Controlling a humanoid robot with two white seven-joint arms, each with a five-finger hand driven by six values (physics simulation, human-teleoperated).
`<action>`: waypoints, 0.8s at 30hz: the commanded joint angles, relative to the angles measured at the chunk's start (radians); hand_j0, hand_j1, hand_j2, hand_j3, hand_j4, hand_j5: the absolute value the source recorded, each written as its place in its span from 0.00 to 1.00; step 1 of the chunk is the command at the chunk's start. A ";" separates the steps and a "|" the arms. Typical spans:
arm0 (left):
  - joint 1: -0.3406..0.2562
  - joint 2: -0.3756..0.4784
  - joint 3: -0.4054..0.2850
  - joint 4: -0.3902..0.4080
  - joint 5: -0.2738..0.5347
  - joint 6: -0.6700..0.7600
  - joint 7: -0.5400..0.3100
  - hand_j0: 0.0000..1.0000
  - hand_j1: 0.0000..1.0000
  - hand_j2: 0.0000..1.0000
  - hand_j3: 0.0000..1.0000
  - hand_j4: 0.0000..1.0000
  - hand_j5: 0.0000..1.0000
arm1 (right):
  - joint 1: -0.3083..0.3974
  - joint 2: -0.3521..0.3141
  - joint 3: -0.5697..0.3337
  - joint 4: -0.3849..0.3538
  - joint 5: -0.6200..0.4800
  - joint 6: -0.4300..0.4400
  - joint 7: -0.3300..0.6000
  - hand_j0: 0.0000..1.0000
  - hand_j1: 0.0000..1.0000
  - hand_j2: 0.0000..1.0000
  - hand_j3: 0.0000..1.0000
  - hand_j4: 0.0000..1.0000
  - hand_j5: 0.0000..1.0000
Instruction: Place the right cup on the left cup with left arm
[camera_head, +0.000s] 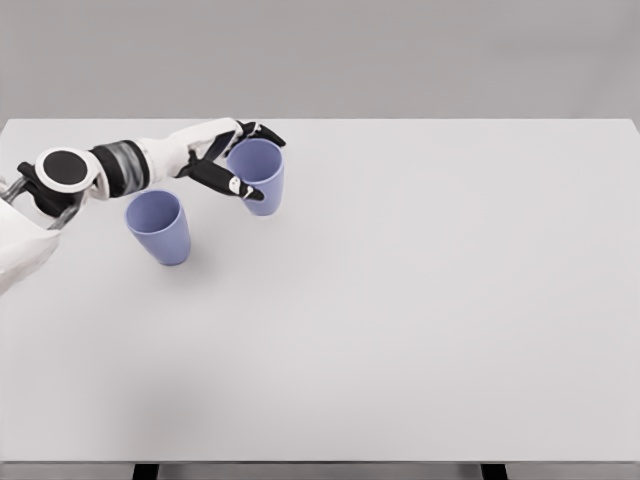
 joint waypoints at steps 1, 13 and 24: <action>0.000 0.020 0.006 -0.031 0.007 -0.001 0.000 0.67 0.67 0.67 0.67 0.67 0.67 | 0.000 0.000 0.000 0.000 0.000 0.000 0.000 1.00 1.00 1.00 1.00 1.00 1.00; 0.002 0.135 0.014 -0.158 0.087 -0.001 -0.001 0.67 0.67 0.67 0.67 0.67 0.67 | 0.000 0.000 0.000 0.000 0.000 0.000 0.000 1.00 1.00 1.00 1.00 1.00 1.00; 0.003 0.236 0.034 -0.246 0.181 -0.001 -0.001 0.67 0.67 0.67 0.67 0.67 0.67 | 0.000 0.000 0.000 0.000 0.000 0.000 0.000 1.00 1.00 1.00 1.00 1.00 1.00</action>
